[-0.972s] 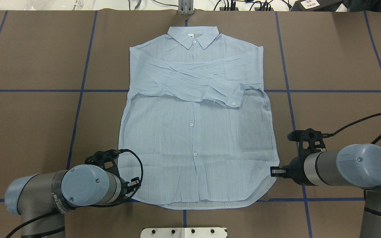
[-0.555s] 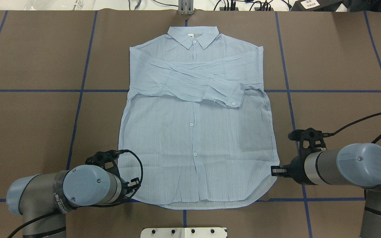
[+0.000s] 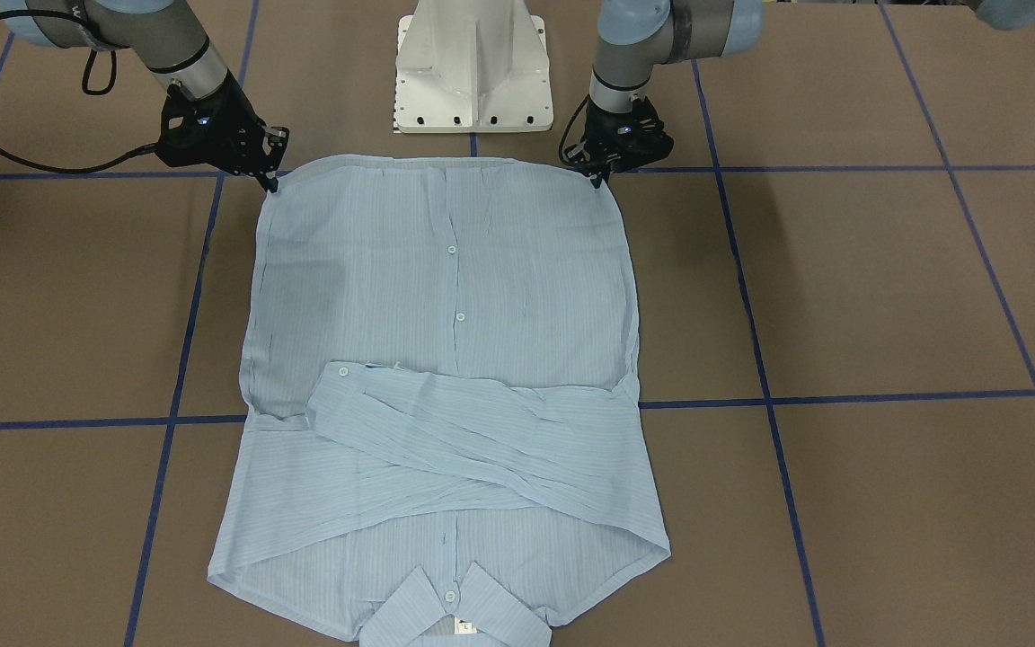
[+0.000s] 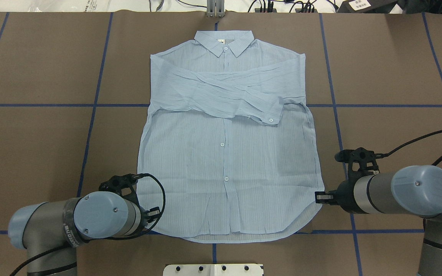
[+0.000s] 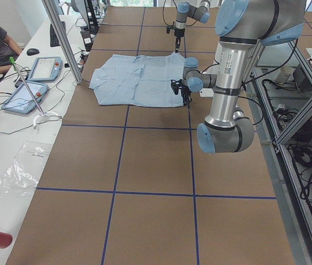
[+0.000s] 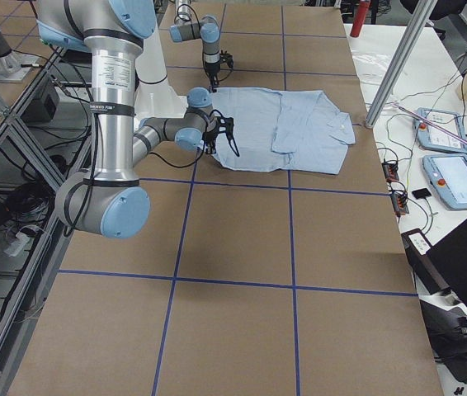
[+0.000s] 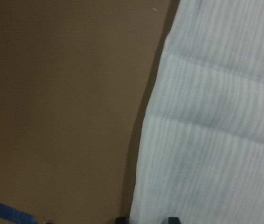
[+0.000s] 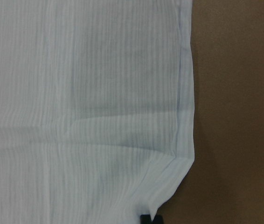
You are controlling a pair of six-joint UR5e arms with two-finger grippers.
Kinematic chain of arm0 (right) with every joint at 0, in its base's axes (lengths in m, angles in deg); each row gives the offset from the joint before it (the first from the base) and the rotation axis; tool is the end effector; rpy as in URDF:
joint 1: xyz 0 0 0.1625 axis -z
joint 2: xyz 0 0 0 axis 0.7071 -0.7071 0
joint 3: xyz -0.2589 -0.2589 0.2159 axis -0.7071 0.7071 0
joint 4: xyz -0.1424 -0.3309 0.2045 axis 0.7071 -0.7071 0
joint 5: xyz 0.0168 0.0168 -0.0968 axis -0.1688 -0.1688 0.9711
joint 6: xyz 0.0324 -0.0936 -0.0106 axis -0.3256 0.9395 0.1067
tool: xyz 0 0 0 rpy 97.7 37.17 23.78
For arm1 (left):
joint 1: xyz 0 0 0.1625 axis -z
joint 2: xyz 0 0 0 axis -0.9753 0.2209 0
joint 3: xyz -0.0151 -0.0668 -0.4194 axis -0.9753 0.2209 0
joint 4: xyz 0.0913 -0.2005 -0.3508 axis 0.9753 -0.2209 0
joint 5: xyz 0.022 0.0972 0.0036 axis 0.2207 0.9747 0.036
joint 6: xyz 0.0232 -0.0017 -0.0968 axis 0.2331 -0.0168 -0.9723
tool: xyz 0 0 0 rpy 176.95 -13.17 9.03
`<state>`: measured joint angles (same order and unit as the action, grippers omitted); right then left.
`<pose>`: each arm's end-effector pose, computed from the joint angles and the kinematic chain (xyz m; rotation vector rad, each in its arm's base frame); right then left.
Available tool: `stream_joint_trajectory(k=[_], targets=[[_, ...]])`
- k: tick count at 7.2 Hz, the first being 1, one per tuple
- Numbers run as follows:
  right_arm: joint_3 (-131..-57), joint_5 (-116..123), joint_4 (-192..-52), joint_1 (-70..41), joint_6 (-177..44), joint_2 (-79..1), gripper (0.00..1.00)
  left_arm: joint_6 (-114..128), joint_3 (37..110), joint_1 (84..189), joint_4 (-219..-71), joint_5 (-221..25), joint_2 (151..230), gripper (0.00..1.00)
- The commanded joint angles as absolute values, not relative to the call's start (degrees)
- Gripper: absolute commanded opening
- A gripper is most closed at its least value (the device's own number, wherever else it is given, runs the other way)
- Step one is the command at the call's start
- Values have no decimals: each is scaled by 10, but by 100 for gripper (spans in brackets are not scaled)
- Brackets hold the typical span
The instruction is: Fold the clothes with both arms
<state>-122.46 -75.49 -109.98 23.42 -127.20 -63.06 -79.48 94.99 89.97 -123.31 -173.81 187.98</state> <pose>-0.3841 -0.2729 0.3813 0.0860 -0.9416 0.0470 0.5282 -0.2433 0.3200 -0.1088 0.7763 -0.3472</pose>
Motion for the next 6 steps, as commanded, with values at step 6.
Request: stream_joint_trajectory(k=[6], targets=[[-1223,-815,-1098,178,-1266,-629,0,-787,995,917,-1232,-1738,1880,0]])
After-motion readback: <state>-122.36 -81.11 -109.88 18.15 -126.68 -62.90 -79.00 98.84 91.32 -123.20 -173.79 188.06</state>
